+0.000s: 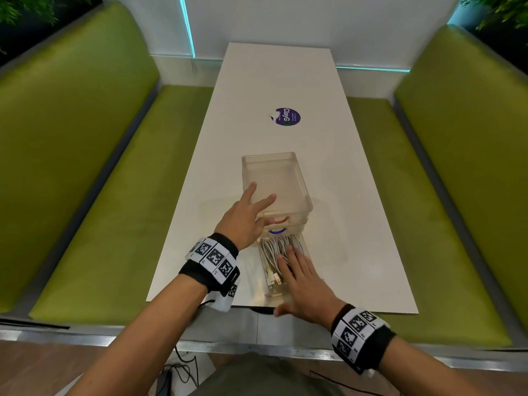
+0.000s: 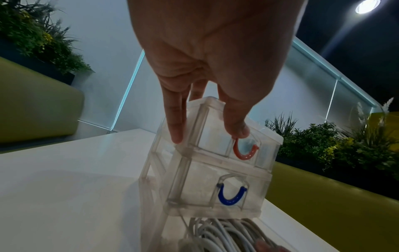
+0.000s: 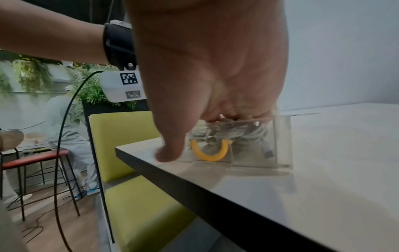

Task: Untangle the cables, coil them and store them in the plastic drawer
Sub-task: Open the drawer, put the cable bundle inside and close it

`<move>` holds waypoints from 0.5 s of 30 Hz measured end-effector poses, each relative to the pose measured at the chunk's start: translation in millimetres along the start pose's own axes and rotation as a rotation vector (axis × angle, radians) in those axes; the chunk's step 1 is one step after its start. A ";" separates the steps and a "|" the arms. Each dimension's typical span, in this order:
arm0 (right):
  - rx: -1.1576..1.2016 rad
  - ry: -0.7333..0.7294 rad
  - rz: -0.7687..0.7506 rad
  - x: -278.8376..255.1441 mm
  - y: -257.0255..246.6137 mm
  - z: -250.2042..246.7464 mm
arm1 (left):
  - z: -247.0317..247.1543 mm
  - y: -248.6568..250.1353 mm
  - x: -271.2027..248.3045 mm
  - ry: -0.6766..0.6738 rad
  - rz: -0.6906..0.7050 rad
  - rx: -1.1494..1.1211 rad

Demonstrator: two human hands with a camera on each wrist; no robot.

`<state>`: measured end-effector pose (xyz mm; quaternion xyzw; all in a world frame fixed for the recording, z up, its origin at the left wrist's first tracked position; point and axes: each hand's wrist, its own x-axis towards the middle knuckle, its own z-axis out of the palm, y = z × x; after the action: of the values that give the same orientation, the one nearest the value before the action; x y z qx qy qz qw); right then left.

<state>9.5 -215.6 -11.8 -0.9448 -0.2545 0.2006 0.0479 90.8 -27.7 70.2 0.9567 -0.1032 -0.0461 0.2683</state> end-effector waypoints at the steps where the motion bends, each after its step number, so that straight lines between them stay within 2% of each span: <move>1: 0.002 0.010 -0.003 2.1 -0.8 -1.4 | -0.7 0.5 0.0 -0.005 -0.004 -0.001; 4: 0.005 0.046 0.003 3.6 -0.8 -0.8 | -1.9 3.6 0.5 -0.013 -0.019 -0.004; 9: 0.007 0.025 -0.017 17.4 -0.6 -8.7 | -6.8 6.7 -3.4 -0.021 -0.017 0.023; 12: 0.047 0.087 0.015 38.8 -3.7 -10.6 | -7.0 4.5 -3.1 -0.038 -0.023 0.028; 15: 0.080 0.176 0.013 33.7 -7.8 -4.0 | -4.4 4.4 -3.3 -0.050 -0.008 0.008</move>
<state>34.2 -192.0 -18.6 -0.9578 -0.2348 0.1271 0.1063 87.5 -28.3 76.4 0.9567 -0.1064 -0.0705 0.2618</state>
